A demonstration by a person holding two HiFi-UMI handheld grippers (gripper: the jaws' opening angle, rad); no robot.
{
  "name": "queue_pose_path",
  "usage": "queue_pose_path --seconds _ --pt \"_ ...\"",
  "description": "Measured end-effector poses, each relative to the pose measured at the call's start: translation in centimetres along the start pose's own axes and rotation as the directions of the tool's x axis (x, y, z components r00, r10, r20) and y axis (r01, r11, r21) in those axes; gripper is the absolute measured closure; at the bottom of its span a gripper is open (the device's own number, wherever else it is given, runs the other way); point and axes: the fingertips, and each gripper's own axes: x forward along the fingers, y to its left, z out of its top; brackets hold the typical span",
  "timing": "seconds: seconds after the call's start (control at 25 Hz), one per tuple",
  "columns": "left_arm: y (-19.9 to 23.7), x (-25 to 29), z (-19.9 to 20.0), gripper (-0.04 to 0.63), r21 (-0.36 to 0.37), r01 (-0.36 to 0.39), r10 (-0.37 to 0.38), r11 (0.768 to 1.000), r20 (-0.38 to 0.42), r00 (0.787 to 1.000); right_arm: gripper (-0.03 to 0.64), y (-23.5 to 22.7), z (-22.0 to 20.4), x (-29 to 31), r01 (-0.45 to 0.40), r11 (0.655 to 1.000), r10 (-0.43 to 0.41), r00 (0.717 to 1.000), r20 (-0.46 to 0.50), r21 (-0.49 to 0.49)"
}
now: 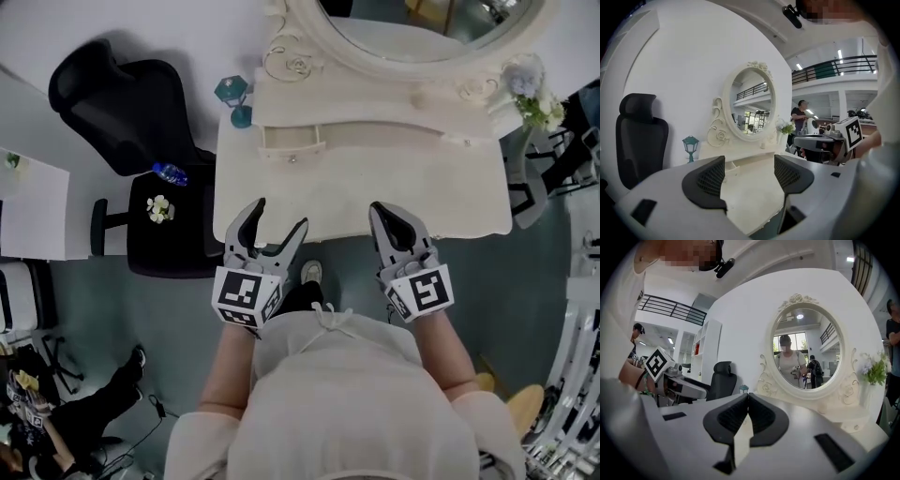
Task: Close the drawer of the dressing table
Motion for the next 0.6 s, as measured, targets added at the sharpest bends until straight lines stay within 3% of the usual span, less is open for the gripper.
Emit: queue_pose_path --seconds 0.4,0.6 --pt "4.4 7.0 -2.6 0.262 -0.039 -0.011 0.007 0.999 -0.102 0.995 0.611 -4.5 -2.5 7.2 -0.01 0.999 0.012 0.998 -0.068 0.034" --pt "6.3 10.3 -5.6 0.262 -0.074 -0.074 0.064 0.994 -0.136 0.989 0.611 -6.1 -4.9 10.4 -0.031 0.998 0.037 0.994 -0.105 0.056"
